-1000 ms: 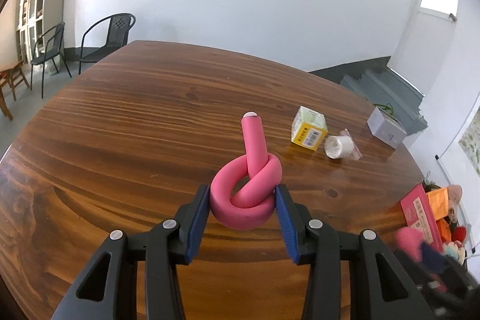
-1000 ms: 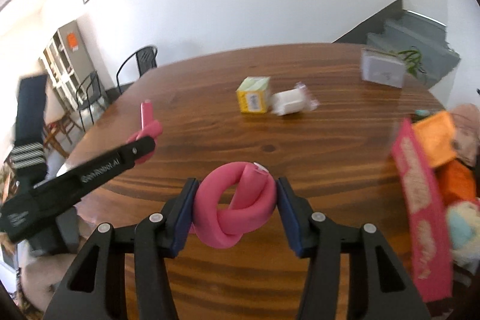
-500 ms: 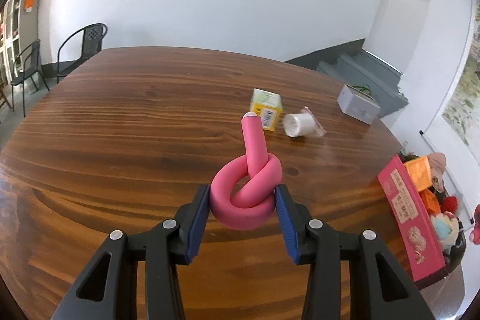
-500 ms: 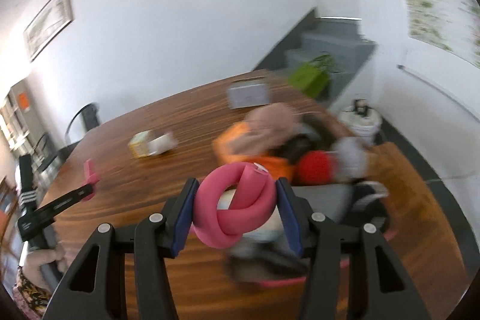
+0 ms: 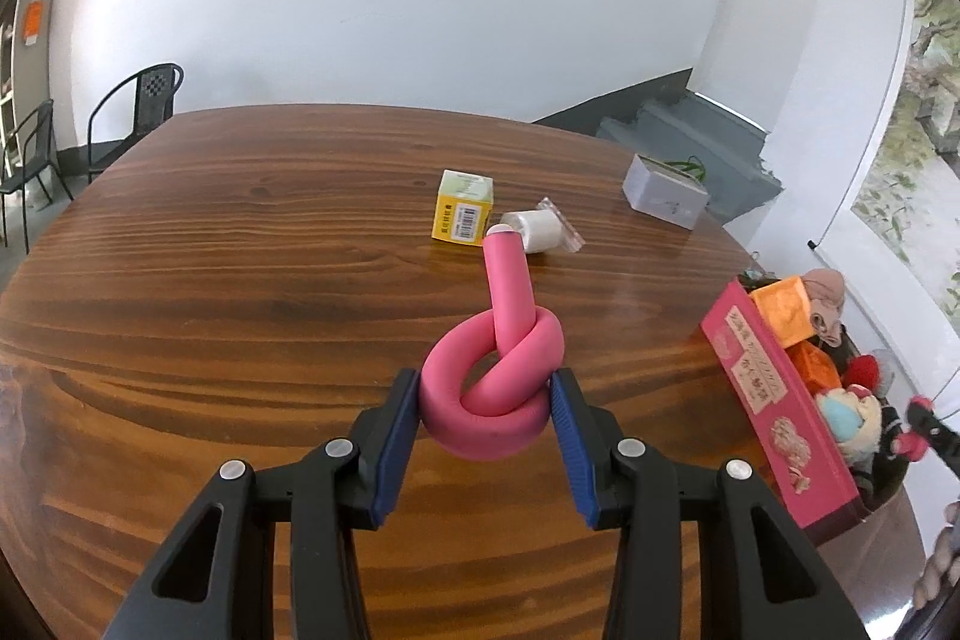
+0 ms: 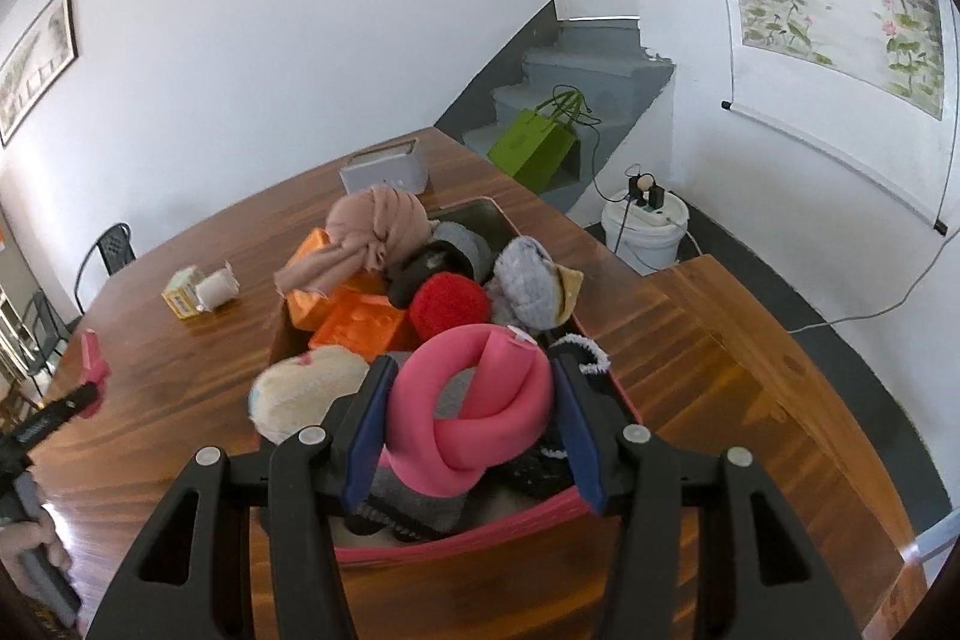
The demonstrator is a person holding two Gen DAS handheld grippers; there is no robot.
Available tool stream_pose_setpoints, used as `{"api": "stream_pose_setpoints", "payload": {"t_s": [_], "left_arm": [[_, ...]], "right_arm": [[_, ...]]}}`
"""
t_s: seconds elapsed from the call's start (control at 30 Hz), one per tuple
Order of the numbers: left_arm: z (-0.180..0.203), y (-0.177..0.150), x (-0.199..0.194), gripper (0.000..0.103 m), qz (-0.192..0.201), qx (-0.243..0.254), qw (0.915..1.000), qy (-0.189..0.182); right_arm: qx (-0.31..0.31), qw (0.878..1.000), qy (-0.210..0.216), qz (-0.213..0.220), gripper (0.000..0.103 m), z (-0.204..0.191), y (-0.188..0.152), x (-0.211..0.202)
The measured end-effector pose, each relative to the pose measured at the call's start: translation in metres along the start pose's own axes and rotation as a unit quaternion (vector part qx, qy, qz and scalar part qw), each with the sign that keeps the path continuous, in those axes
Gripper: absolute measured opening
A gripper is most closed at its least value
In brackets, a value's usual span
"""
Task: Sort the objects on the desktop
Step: 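Drop the right tool's pink knot into the pink box while the left tool holds its knot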
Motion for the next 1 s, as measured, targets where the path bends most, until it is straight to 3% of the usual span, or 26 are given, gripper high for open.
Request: {"api": "stream_pose_setpoints", "payload": {"t_s": [0.17,0.27,0.47,0.77,1.0], "left_arm": [[0.011,-0.008,-0.006,0.045,0.002,0.003,1.0000,-0.006],[0.026,-0.014,-0.006,0.045,-0.002,0.014,0.9998,-0.013],[0.071,-0.014,-0.004,0.045,-0.009,0.038,0.9983,-0.043],[0.174,-0.006,0.010,0.045,-0.025,0.094,0.9892,-0.109],[0.253,0.001,0.028,0.045,-0.037,0.148,0.9768,-0.150]], "right_arm": [[0.002,1.000,-0.008,-0.011,0.058,0.012,-0.010,0.013],[0.010,1.000,0.014,-0.014,0.069,0.016,-0.010,0.012],[0.044,0.998,0.032,0.027,0.076,0.031,0.001,-0.005],[0.110,0.984,-0.049,0.134,0.077,0.073,0.011,-0.026],[0.134,0.971,-0.073,0.181,0.078,0.085,0.020,-0.038]]}}
Point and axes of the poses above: each gripper's, at about its wrist camera, not at the fingertips, and x roughly the way its jaws point, z to its right, y to its top, the point moved 7 cm from there along x, roughly the way its jaws point, and after that the axes turned 6 degrees about -y, right-handed, at the moved point
